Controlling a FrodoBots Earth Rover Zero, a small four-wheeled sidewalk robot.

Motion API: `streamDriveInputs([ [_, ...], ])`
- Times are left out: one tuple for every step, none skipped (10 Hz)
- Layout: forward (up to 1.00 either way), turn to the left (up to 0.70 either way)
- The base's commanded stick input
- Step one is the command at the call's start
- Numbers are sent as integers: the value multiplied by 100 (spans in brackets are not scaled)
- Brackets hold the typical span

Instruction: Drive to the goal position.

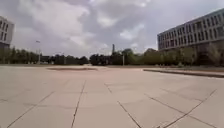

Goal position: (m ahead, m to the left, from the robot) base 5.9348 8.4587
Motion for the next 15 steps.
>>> streamDriveInputs([
  [50, -2],
  [50, -2],
  [50, -2],
  [50, -2],
  [50, -2],
  [50, -2],
  [50, -2],
  [50, -2],
  [50, -2],
  [50, -2],
  [50, -2],
  [50, -2],
  [50, 5],
  [50, 23],
  [50, 41],
])
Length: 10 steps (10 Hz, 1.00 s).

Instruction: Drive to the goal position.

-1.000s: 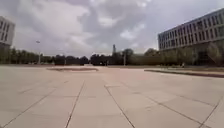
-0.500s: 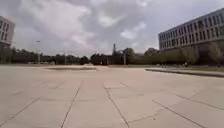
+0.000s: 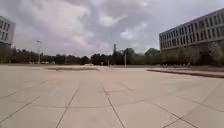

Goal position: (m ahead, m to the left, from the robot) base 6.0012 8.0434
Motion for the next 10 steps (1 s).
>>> streamDriveInputs([
  [50, 47],
  [50, 44],
  [50, 42],
  [50, -2],
  [50, -2],
  [50, -2],
  [50, -2],
  [50, -2],
  [50, -2],
  [50, -2],
])
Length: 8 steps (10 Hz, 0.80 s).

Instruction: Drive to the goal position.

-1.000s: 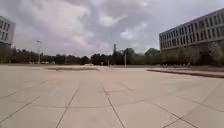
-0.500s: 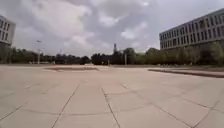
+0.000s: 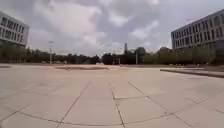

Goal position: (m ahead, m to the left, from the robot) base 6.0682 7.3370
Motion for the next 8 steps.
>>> streamDriveInputs([
  [50, -2],
  [50, -2],
  [50, -2],
  [50, -2],
  [50, -2],
  [50, 38],
  [50, 48],
  [50, 48],
])
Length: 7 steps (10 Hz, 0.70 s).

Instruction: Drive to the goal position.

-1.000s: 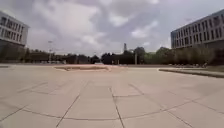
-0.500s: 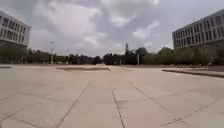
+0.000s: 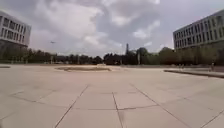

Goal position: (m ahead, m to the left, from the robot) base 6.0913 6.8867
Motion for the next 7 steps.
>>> streamDriveInputs([
  [50, 48],
  [50, 48],
  [50, 48],
  [50, 48],
  [50, 48],
  [50, 48],
  [50, 48],
])
